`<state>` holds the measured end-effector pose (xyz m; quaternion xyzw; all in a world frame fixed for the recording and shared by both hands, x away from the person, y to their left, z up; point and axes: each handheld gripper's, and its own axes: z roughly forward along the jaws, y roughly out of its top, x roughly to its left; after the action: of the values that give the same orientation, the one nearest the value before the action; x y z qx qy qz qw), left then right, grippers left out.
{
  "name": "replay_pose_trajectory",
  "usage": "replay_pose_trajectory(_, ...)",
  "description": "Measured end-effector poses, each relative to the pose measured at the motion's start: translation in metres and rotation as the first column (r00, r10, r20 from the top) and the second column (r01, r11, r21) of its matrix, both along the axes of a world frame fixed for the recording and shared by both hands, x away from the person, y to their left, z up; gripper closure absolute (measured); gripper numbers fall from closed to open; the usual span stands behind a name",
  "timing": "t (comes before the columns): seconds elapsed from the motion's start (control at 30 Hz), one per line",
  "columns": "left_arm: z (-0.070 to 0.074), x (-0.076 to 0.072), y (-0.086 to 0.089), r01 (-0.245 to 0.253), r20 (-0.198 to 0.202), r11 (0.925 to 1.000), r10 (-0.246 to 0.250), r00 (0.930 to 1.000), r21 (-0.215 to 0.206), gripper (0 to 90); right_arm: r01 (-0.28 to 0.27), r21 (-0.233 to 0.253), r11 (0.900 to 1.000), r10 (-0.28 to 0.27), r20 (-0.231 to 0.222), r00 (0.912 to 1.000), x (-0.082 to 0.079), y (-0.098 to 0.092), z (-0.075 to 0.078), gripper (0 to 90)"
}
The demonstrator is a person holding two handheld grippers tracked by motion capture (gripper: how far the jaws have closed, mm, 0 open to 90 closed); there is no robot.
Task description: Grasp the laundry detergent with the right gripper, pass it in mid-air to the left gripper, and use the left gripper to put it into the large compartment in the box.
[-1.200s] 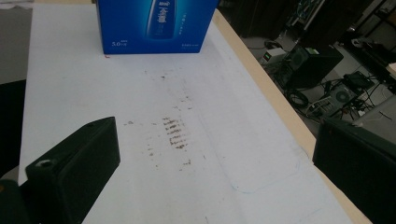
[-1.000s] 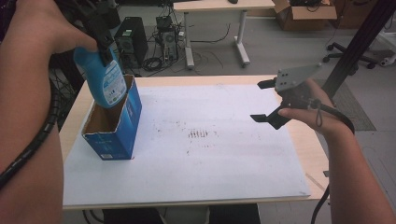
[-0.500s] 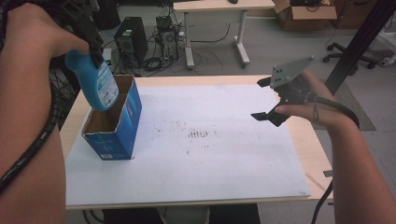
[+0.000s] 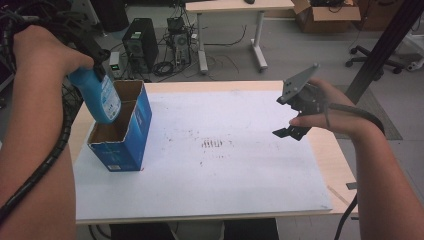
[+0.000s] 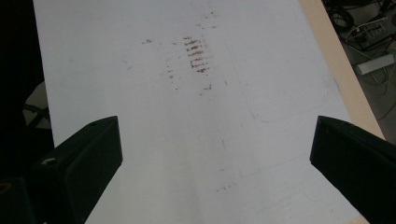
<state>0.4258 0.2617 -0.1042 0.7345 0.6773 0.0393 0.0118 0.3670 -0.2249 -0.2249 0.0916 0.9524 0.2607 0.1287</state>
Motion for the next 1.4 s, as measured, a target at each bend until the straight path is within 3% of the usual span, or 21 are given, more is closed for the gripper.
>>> replay_pose_trajectory(0.2, -0.011, 0.002, 0.000, -0.009, -0.011, 0.9999, 0.009, 0.9999, 0.010, 37.9, 0.008, -0.039, 0.999, -0.009, -0.022, 0.9997, 0.002, 0.002, -0.003, 2.3)
replay_pose_trajectory(0.37, -0.021, 0.003, 0.003, -0.014, -0.014, 0.9999, 0.014, 0.9998, 0.003, 37.9, 0.005, -0.120, 0.993, -0.012, -0.058, 0.9982, 0.006, 0.004, -0.004, 2.6)
replay_pose_trajectory(0.5, -0.029, 0.004, 0.003, -0.021, -0.016, 0.9997, 0.021, 0.9996, 0.011, 37.9, 0.004, -0.151, 0.988, -0.017, -0.081, 0.9966, 0.008, 0.004, -0.006, 2.7)
replay_pose_trajectory(0.93, -0.060, 0.007, 0.005, -0.034, -0.026, 0.9994, 0.034, 0.9991, -0.002, 37.9, -0.022, -0.186, 0.982, -0.002, -0.126, 0.9920, 0.013, 0.007, -0.013, 3.0)
replay_pose_trajectory(1.4, -0.099, 0.008, 0.009, -0.042, -0.048, 0.9990, 0.041, 0.9980, -0.017, 37.9, -0.031, -0.190, 0.981, 0.004, -0.141, 0.9900, 0.015, 0.013, -0.023, 3.0)
